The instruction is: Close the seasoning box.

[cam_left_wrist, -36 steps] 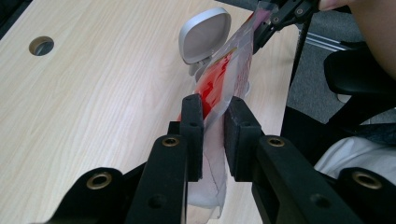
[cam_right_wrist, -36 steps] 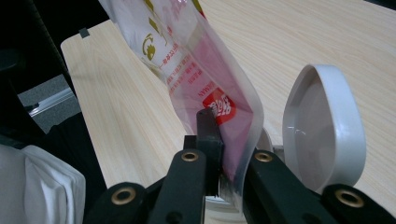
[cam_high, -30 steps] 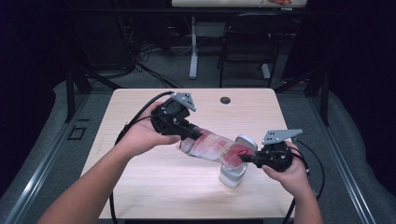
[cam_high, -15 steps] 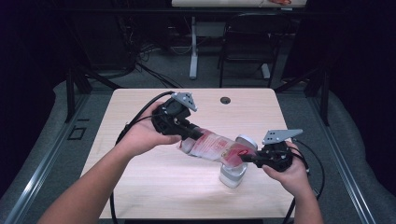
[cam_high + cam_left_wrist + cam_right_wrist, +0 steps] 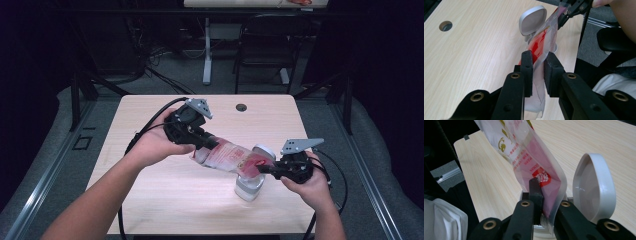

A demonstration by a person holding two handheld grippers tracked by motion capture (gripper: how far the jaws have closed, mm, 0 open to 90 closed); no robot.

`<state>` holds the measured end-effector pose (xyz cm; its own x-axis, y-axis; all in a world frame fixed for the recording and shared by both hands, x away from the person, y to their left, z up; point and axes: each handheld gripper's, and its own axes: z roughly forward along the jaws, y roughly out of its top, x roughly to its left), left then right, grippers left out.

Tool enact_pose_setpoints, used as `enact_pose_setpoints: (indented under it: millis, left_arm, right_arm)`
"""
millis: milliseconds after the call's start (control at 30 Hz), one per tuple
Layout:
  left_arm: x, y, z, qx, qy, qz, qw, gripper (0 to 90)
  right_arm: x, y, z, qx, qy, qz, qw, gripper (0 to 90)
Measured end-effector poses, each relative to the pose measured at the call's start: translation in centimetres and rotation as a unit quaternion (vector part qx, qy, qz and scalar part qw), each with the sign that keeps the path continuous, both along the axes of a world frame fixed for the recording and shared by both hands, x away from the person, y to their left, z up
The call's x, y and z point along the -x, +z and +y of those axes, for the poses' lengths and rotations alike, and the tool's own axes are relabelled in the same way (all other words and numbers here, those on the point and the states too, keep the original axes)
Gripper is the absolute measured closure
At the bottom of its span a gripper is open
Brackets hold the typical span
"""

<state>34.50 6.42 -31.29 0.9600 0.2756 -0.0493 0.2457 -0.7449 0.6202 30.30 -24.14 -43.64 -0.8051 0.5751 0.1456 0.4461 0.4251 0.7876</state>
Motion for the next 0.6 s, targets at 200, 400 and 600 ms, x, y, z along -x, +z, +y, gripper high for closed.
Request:
enact_pose_setpoints:
  millis: [200,400,600]
  left_arm:
    - [-0.02,0.09,-0.14,-0.001,-0.001,-0.001,1.0,79.3]
    - [-0.01,0.15,-0.25,0.0,-0.001,-0.001,1.0,79.3]
    - [-0.01,0.19,-0.19,0.001,-0.002,-0.002,1.0,79.3]
  right_arm:
    - [-0.01,-0.04,-0.01,0.0,0.0,0.001,1.0,88.5]
    - [-0.04,-0.08,-0.1,-0.003,-0.002,0.002,1.0,88.5]
    - [0.01,-0.01,-0.1,-0.001,-0.001,0.001,1.0,88.5]
